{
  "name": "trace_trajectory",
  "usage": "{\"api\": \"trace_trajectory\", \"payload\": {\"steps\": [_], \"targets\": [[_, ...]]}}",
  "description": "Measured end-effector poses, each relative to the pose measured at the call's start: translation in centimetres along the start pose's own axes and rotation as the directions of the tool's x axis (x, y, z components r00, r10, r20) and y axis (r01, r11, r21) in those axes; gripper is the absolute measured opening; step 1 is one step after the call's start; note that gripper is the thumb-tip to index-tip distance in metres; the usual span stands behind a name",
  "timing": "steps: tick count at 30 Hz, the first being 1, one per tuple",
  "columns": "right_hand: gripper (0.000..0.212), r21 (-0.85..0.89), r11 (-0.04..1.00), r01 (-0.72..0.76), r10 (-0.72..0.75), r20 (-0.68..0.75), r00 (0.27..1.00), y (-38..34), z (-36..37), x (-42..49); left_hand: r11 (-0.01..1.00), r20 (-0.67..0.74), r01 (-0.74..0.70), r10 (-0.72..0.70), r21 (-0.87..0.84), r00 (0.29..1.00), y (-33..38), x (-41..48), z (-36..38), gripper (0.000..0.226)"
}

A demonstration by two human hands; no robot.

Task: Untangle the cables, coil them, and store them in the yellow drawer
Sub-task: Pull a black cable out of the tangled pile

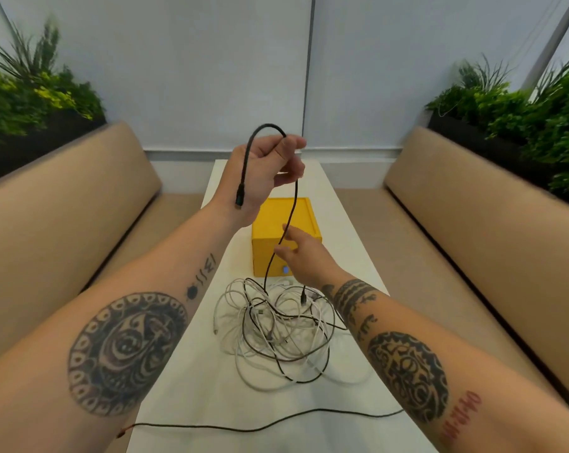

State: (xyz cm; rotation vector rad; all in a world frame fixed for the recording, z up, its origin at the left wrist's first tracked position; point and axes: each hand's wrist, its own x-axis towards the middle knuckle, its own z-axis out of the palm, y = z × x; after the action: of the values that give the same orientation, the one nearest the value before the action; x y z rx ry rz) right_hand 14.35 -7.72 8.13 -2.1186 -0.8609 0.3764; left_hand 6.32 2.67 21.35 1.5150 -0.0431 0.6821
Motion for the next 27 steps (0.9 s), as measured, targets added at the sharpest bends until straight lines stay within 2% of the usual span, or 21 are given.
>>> {"api": "trace_trajectory", "payload": {"steps": [3, 6, 9, 11, 13, 16, 19, 22, 27], "targets": [[0.028, -0.022, 0.999, 0.033, -0.033, -0.001, 0.999, -0.4, 0.5, 0.4, 0.984, -0.052, -0.002, -0.008, -0.18, 0.999, 0.9, -0.4, -0.7, 0.022], [0.025, 0.046, 0.999, 0.005, -0.003, -0.044, 0.999, -1.1, 0.2, 1.0, 0.966, -0.142, -0.009, -0.029, -0.26, 0.989, 0.7, -0.9, -2.4, 0.023], [0.02, 0.229, 0.973, 0.006, 0.035, -0.174, 0.984, -2.5, -1.1, 1.7, 0.978, -0.273, 0.024, -0.081, -0.207, 0.959, -1.0, -1.8, -4.1, 0.023], [0.019, 0.312, 0.949, 0.037, 0.044, -0.248, 0.968, -3.7, -2.3, 2.0, 0.985, -0.281, 0.117, -0.148, -0.125, 0.948, -3.1, -2.7, -4.8, 0.023], [0.019, 0.305, 0.949, 0.082, 0.015, -0.303, 0.953, -4.7, -3.3, 2.6, 0.965, -0.236, 0.26, -0.245, 0.034, 0.94, -6.1, -3.9, -5.4, 0.029], [0.02, 0.302, 0.944, 0.133, -0.018, -0.356, 0.934, -6.2, -4.6, 3.3, 0.825, -0.143, 0.435, -0.412, 0.361, 0.9, -10.3, -6.2, -5.8, 0.041], [0.023, 0.282, 0.935, 0.214, -0.093, -0.389, 0.917, -7.6, -5.6, 3.3, 0.686, -0.069, 0.47, -0.525, 0.556, 0.848, -12.2, -7.9, -4.8, 0.049], [0.026, 0.311, 0.906, 0.287, -0.144, -0.412, 0.9, -9.2, -6.6, 2.8, 0.558, -0.049, 0.4, -0.539, 0.727, 0.841, -14.1, -8.6, -4.1, 0.031], [0.021, 0.562, 0.734, 0.38, -0.034, -0.529, 0.848, -11.4, -9.8, 3.0, 0.467, -0.149, 0.395, -0.48, 0.791, 0.864, -16.8, -9.9, -5.1, 0.032]]}}
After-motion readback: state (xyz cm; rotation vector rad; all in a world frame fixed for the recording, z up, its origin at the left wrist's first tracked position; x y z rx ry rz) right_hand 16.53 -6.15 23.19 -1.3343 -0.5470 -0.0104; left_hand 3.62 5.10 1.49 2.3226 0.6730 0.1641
